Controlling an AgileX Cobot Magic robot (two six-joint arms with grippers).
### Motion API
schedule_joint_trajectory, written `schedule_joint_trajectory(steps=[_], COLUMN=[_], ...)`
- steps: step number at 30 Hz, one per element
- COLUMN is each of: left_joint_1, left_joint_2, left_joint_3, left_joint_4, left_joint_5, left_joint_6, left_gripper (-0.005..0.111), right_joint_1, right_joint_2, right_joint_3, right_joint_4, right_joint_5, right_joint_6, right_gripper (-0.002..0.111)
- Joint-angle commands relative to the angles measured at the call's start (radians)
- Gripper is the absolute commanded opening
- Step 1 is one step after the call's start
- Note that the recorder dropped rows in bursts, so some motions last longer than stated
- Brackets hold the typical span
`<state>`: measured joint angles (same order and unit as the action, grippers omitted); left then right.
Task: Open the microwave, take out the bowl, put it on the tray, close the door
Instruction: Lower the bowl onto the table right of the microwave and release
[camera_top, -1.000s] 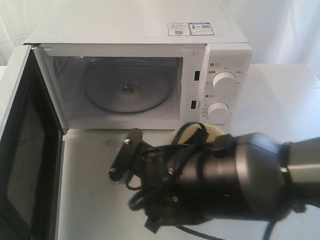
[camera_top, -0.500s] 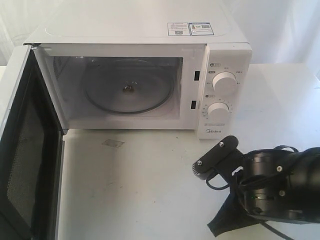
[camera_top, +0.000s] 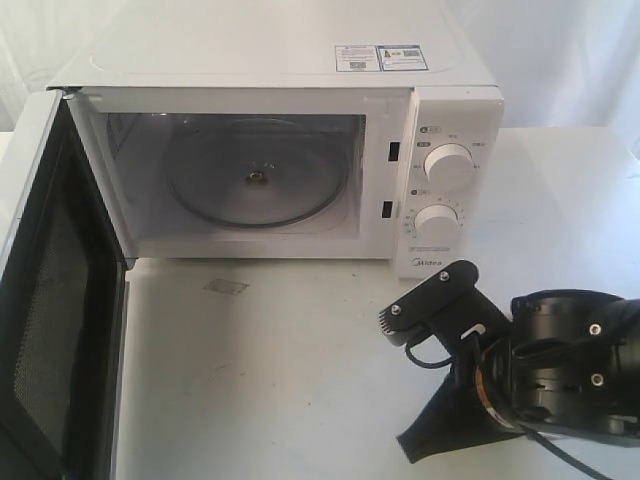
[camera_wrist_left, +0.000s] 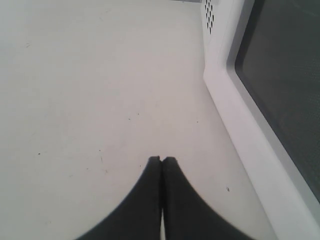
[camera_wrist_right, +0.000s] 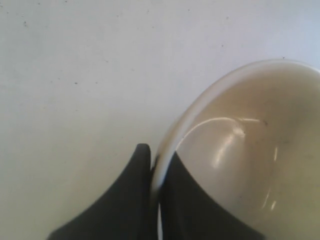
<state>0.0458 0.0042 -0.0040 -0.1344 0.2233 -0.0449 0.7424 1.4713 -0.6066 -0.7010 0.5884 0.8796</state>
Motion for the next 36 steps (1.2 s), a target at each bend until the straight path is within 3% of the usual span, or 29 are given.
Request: schedule_joint_trajectory(steps=[1,21,24,31,36], left_joint_1=[0.003,0.003,0.003,0.003,0.003], left_joint_2=[-0.004,-0.004,-0.004,-0.004,-0.004], left_joint_3=[0.004,0.004,0.004,0.004,0.004], left_joint_4=[-0.007,-0.007,-0.007,-0.007,-0.007], left_joint_5=[0.001,0.001,0.001,0.001,0.001], left_joint_6=[-0.002,-0.002,-0.002,-0.002,-0.002], left_gripper=[0.000,0.000,0.000,0.000,0.000], right_joint_1=[-0.005,-0.005,-0.005,-0.005,-0.005], right_joint_2=[-0.005,0.075,0.095,0.109,0.092], right_joint_3=[0.003,0.003,0.003,0.003,-0.005], right_joint_4=[-0.060,-0.153,-0.155,-0.155,-0.154], right_joint_5=[0.009,-0.018,-0.018,-0.018,-0.020], right_joint_6=[-0.009,-0.009,-0.009,-0.007,-0.003], right_gripper=[0.000,0.000,0.005,0.030,0.030])
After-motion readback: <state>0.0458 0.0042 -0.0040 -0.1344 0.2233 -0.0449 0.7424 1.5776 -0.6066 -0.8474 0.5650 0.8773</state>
